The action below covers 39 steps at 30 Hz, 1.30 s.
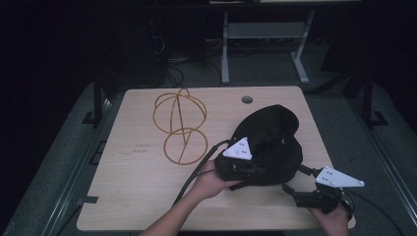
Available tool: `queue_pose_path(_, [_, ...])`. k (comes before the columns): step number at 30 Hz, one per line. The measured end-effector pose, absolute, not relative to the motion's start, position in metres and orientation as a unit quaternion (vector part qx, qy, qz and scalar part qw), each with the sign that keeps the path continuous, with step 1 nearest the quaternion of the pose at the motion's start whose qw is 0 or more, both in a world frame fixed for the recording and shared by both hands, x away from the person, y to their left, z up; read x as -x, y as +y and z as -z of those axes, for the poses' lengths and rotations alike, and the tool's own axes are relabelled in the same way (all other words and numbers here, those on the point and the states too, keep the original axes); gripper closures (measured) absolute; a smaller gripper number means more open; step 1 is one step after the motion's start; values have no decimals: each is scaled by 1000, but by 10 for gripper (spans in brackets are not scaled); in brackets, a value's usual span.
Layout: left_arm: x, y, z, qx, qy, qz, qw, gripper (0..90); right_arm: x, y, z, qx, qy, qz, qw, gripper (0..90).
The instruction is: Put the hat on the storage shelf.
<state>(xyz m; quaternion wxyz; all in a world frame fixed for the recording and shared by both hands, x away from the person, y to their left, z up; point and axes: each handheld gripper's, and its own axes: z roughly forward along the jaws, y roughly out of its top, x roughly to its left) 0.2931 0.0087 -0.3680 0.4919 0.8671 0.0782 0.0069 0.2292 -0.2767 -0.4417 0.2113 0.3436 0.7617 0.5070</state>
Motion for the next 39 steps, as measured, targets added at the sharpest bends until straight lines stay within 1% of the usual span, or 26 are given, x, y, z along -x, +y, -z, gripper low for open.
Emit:
queue_pose_path(3, [-293,7,366,-868,73,-10,492,855,-235,-273,442,-340,767,-503,207,161])
queue_pose_path(4, [-293,6,365,-869,70,-13,490,855,-237,-272,443,-336,773,-497,207,180])
queue_pose_path(8, [-294,4,362,-868,67,-13,491,855,-244,-272,444,-331,777,-500,193,334])
queue_pose_path(13, [-293,2,363,-869,66,-13,490,855,-247,-265,446,-323,781,-492,208,516])
queue_pose_path(16, [-290,1,363,-871,62,-16,487,855,-248,-259,447,-318,783,-489,214,615])
queue_pose_path(21, [-291,5,364,-873,68,-26,482,854,-248,-251,447,-308,789,-486,214,747])
queue_pose_path(26, [-294,13,367,-873,83,-31,480,841,-247,-248,446,-304,794,-480,219,789])
queue_pose_path(28, [-294,17,367,-872,89,-34,481,791,-247,-248,445,-305,792,-481,220,799])
queue_pose_path(29, [-295,19,367,-872,91,-36,479,746,-247,-248,444,-306,791,-482,220,801])
queue_pose_path(30, [-294,21,367,-871,94,-36,482,723,-247,-248,443,-306,790,-483,220,801])
queue_pose_path(32, [-293,25,366,-869,98,-50,482,632,-247,-249,443,-309,789,-484,218,801])
queue_pose_path(33, [-293,27,366,-870,98,-46,481,592,-247,-249,443,-310,789,-484,216,802])
queue_pose_path(37, [-291,38,364,-868,108,-54,482,500,-247,-249,443,-312,788,-486,213,805])
queue_pose_path(39, [-290,45,363,-867,110,-60,482,481,-248,-250,443,-312,788,-486,213,804])
